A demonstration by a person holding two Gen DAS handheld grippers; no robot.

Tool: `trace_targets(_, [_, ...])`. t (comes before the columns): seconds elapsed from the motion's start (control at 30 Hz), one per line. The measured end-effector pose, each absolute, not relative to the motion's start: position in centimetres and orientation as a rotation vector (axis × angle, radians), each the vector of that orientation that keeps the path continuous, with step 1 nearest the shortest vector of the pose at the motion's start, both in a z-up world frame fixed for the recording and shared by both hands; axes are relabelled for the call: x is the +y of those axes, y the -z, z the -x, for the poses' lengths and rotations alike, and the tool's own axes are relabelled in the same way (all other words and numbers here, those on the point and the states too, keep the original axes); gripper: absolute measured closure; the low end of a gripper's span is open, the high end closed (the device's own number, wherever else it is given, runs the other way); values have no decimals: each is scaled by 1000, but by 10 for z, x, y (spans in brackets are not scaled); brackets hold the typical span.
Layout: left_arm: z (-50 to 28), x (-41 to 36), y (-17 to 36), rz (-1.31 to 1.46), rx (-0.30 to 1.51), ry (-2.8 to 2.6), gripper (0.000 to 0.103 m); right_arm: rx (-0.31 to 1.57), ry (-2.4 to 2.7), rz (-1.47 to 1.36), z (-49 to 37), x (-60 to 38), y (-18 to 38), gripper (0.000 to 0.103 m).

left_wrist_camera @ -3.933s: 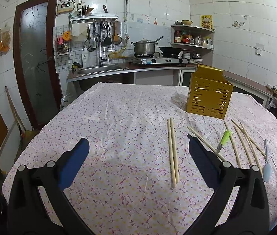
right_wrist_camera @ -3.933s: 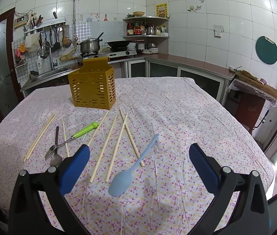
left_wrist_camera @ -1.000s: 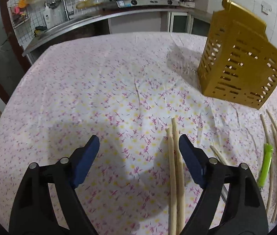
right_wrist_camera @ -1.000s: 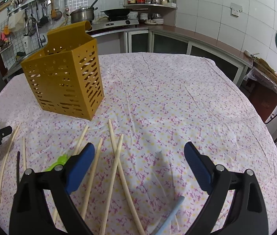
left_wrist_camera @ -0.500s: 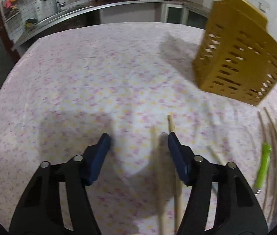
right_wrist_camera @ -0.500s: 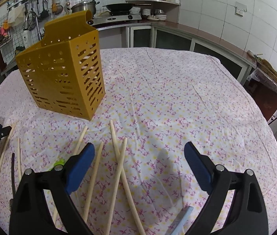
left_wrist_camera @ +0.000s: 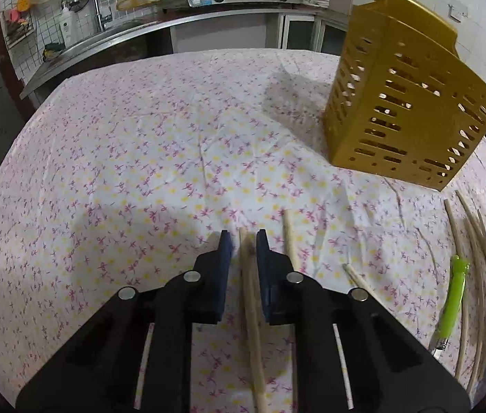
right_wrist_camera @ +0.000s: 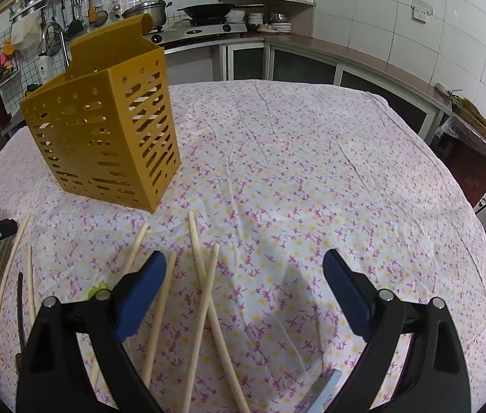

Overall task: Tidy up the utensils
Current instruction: 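Lower the left tool and grasp a wooden chopstick while the right tool grasps another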

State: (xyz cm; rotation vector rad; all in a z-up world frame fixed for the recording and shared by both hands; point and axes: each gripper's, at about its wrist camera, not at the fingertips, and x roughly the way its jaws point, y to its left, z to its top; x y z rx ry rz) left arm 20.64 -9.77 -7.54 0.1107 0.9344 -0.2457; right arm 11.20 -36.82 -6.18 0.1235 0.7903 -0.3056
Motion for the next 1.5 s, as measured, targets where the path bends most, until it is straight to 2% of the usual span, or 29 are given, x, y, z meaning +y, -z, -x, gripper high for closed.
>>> trace_targets(0.47, [-217,-101,83,-114,977,246,90,810,282,-131,-118,-369,67,13])
trace_targets(0.53, [-219,-101,83,-116,976,242,91,818,282,-136,-120,-369,69,19])
trace_targets(0.6, [-221,-101,84,-110,975,239,91,831,276,-156,-122,-372,72,32])
trace_targets(0.67, [-220,-101,84,-109,974,240,91,851,272,-185,-125,-375,77,39])
trace_targets(0.9, [-220,-99,85,-96,975,243,91,875,254,-218,-127,-377,85,59])
trace_targets(1.17, [-220,-98,85,-90,974,246,91,879,264,-214,-133,-378,84,66])
trace_targets(1.27, [-220,-98,85,-88,975,246,91,880,283,-210,-135,-377,84,78])
trace_targets(1.5, [-221,-99,85,-87,977,245,91,907,265,-206,-141,-376,87,79])
